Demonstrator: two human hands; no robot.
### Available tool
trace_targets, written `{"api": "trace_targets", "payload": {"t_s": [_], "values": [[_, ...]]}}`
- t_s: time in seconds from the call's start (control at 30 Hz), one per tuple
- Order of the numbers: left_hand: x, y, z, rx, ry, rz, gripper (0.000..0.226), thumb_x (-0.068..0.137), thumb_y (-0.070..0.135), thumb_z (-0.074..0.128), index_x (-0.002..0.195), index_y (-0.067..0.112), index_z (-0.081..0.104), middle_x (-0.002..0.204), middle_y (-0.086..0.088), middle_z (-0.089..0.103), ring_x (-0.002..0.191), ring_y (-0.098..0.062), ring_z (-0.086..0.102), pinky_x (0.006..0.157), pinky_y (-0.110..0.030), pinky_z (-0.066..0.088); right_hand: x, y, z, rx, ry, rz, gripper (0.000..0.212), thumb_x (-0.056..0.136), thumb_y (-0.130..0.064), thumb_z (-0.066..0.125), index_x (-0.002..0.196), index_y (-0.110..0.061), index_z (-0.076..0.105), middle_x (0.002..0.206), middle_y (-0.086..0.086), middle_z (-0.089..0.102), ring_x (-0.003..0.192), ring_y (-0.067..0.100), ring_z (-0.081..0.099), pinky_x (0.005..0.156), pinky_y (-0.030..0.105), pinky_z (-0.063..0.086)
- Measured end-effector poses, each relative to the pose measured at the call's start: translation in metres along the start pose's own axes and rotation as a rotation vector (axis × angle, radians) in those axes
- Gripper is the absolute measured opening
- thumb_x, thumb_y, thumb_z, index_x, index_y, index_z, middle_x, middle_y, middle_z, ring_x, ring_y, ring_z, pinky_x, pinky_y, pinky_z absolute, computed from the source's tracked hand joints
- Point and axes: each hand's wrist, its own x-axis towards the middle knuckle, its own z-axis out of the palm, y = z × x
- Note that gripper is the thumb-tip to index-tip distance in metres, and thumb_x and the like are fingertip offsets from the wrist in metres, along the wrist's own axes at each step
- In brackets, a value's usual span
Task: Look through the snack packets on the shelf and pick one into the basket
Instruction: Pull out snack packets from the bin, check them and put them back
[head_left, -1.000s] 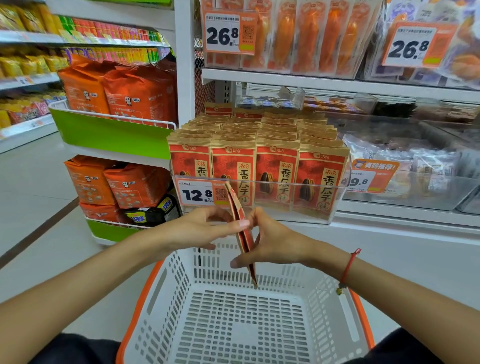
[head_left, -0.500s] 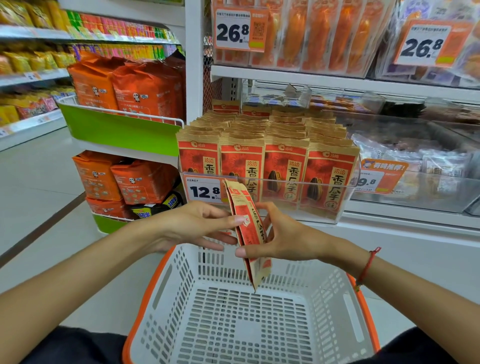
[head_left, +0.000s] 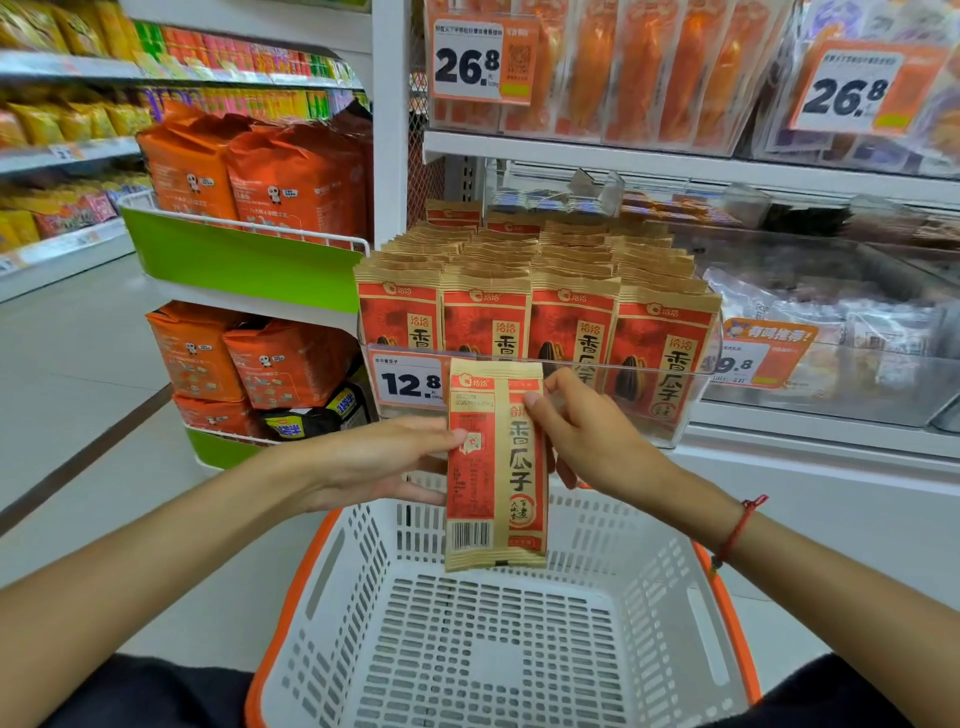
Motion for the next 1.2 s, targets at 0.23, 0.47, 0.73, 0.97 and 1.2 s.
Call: {"api": "trace_targets", "payload": {"t_s": [0.23,0.47,0.73,0.97,1.2], "values": [[0.002,0.004,0.004,-0.03,-0.039,0.073,0.024,0.1,0.02,0.052,0.12,0.029,0.062,0.111,0.005,0.073,0.104,-0.009,0.068,0.087,-0.029,0.056,0.004,-0.002,-0.001,-0.008,0.251,-0.112,0.019,0.102,-0.028,0.045,0.084,-0.024,0.041,0.058,0.0,0.064,0.037,0.007,0.051,0.043,0.031,0.045],[-0.002,0.009,0.008,0.049,0.031,0.181,0.024,0.097,0.027,0.057,0.119,0.034,0.06,0.112,0.008,0.071,0.1,-0.004,0.068,0.083,-0.025,0.057,-0.001,0.002,-0.004,0.083,0.294,-0.058,0.017,0.101,-0.03,0.048,0.09,-0.018,0.049,0.063,-0.002,0.068,0.043,0.01,0.06,0.048,0.033,0.054],[-0.01,0.008,0.003,-0.069,0.167,0.32,0.023,0.096,0.024,0.057,0.115,0.034,0.063,0.114,0.004,0.069,0.1,-0.004,0.068,0.075,-0.022,0.058,-0.008,0.009,0.008,0.118,0.21,-0.149,0.02,0.095,-0.027,0.06,0.112,-0.027,0.05,0.091,-0.003,0.061,0.08,0.01,0.061,0.073,0.043,0.055],[-0.017,0.009,0.002,-0.184,0.222,0.351,0.025,0.097,0.02,0.055,0.12,0.027,0.061,0.115,0.003,0.069,0.095,0.0,0.068,0.067,-0.016,0.056,-0.005,0.01,0.01,0.366,0.251,-0.124,0.05,0.085,-0.01,0.072,0.113,-0.047,0.055,0.081,-0.005,0.061,0.077,0.019,0.065,0.079,0.04,0.058],[-0.019,0.01,0.003,-0.225,0.26,0.346,0.025,0.096,0.022,0.056,0.121,0.022,0.06,0.116,-0.002,0.07,0.105,-0.008,0.067,0.074,-0.022,0.059,-0.008,0.003,0.014,0.426,0.409,-0.125,0.04,0.08,-0.013,0.077,0.112,-0.031,0.062,0.086,-0.002,0.069,0.077,0.01,0.07,0.074,0.036,0.061]]}}
